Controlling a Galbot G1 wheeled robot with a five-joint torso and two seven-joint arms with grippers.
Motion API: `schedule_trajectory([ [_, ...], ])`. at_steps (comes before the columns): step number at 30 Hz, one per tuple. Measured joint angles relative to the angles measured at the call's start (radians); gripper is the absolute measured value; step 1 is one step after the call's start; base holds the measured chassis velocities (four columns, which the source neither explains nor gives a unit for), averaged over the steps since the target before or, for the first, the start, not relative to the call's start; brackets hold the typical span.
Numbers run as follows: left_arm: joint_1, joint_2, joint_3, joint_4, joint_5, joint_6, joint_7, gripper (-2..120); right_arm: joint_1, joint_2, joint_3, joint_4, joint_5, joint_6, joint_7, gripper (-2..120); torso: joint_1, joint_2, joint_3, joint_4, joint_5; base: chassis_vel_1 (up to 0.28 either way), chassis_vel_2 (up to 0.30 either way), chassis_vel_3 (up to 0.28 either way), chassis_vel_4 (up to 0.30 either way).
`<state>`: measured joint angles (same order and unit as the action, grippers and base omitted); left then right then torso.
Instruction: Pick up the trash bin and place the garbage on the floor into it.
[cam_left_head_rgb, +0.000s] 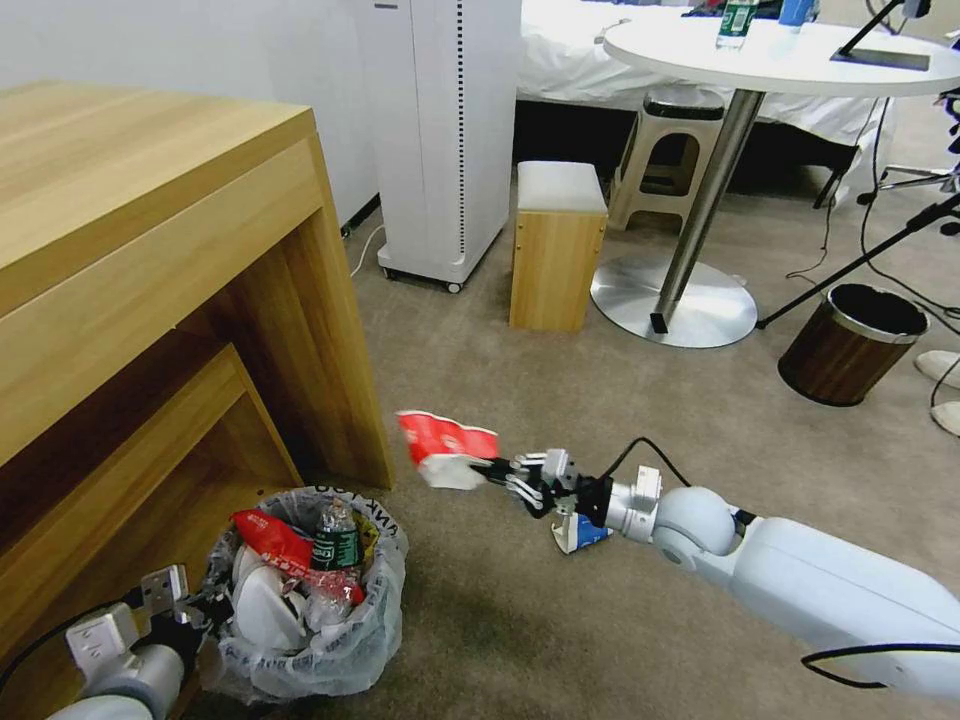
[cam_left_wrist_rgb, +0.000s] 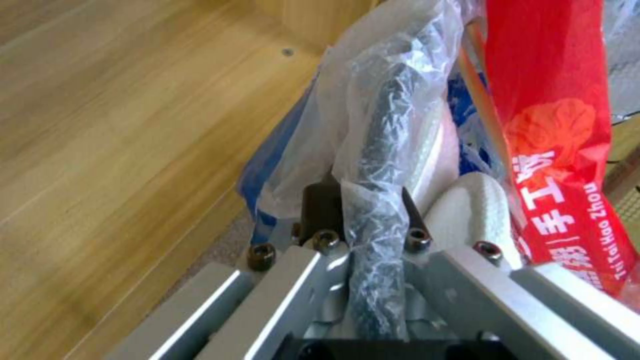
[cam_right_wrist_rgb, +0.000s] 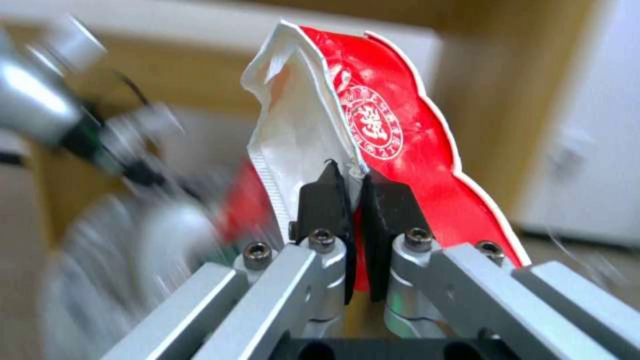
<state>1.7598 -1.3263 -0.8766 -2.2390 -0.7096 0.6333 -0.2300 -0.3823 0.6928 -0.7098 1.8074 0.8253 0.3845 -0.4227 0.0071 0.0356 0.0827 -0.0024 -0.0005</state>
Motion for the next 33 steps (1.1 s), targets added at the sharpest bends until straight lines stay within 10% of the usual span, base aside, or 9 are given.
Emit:
schedule_trajectory([
  [11,0.013,-0.020,-0.007,-0.048,-0.004,0.003,-0.005,1,0.252,0.123,-0.342,0.066,0.115,-0.041,0.032,3,0.000,0.000,0.000,0.0000,-0.0002,0.000,0.000,0.000,0.000],
  [33,0.050,-0.041,-0.025,-0.082,-0.002,0.001,-0.003,1,0.195,0.341,-0.449,-0.154,0.175,-0.045,0.093,3,0.000,0.000,0.000,0.0000,-0.0001,0.000,0.000,0.000,0.000],
])
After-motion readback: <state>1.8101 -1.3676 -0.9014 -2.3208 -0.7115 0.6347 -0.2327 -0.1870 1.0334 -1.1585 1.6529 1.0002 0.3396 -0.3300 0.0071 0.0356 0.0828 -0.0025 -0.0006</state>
